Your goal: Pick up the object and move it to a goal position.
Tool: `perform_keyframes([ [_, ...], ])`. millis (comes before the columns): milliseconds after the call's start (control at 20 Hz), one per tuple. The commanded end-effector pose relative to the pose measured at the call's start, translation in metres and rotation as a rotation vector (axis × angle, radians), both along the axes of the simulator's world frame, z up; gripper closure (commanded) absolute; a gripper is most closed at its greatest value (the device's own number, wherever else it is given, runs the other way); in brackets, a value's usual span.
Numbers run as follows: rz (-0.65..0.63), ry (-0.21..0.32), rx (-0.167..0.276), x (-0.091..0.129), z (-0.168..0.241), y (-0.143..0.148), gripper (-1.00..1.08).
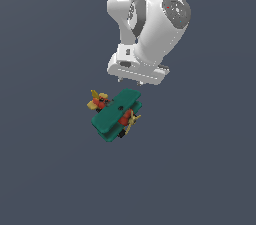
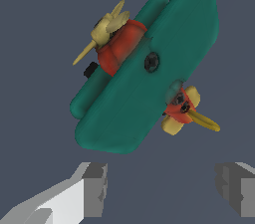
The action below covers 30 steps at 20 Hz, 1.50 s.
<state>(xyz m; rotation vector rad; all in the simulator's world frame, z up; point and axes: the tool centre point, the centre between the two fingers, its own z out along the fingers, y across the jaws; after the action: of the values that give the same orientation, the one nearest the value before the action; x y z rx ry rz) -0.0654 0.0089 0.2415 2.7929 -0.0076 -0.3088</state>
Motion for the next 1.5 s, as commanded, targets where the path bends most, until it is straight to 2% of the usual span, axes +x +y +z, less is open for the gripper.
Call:
perform_keyframes([
  [0, 0.000, 0.016, -0.049, 0.000, -0.010, 0.004, -0.60],
  [400, 0.005, 0.045, -0.199, -0.001, -0.037, 0.017, -0.60],
  [700, 0.011, 0.050, -0.277, -0.001, -0.049, 0.023, -0.60],
  [1050, 0.017, 0.050, -0.327, -0.001, -0.056, 0.027, -0.60],
  [1450, 0.011, 0.051, -0.343, -0.001, -0.060, 0.025, -0.60],
])
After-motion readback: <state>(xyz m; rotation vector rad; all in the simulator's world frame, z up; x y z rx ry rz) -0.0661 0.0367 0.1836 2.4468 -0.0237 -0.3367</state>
